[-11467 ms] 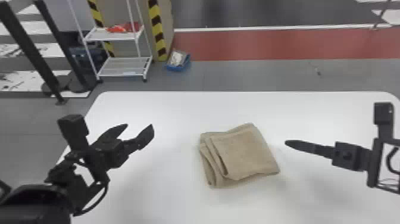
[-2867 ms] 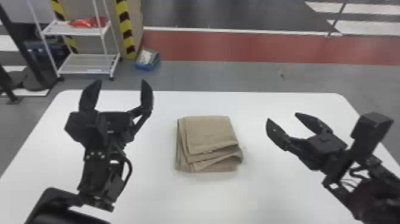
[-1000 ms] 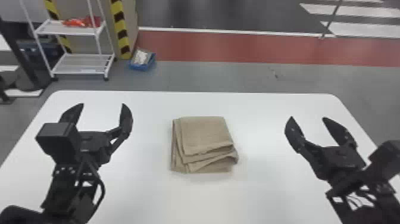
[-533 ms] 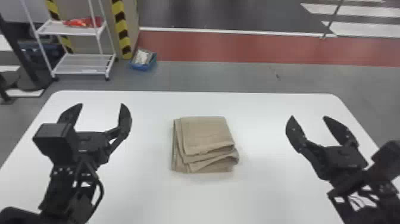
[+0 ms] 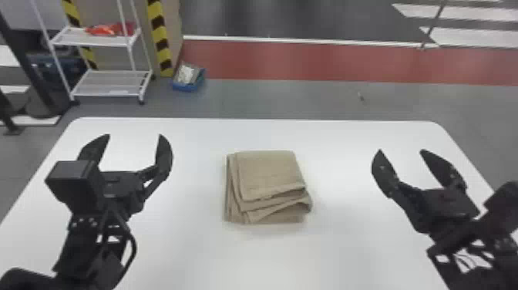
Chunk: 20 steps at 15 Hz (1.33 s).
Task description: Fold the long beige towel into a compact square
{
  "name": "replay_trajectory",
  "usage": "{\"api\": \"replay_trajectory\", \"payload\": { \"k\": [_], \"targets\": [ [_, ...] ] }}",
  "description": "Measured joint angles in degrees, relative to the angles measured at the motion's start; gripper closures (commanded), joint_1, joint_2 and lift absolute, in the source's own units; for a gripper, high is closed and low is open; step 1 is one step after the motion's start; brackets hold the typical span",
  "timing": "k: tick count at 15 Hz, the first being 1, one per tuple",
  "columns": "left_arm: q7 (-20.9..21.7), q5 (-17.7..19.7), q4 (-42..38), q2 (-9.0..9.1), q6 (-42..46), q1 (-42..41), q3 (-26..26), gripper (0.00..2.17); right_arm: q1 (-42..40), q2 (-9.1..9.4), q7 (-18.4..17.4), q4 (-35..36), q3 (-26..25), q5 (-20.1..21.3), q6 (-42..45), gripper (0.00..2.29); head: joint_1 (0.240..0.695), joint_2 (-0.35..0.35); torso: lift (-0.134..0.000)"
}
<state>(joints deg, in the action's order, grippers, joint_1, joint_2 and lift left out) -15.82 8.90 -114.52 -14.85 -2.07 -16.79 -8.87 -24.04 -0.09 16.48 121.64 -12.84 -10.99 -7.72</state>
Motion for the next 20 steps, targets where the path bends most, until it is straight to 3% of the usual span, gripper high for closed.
{"api": "replay_trajectory", "payload": {
  "k": [20],
  "targets": [
    [0.38,-0.78,-1.94,-0.10,0.88,-1.79,-0.15,0.04,0.43,0.00,1.09,0.87,-0.55,-0.10,-4.07,0.09,0.695,-0.065,-0.124]
  ]
}}
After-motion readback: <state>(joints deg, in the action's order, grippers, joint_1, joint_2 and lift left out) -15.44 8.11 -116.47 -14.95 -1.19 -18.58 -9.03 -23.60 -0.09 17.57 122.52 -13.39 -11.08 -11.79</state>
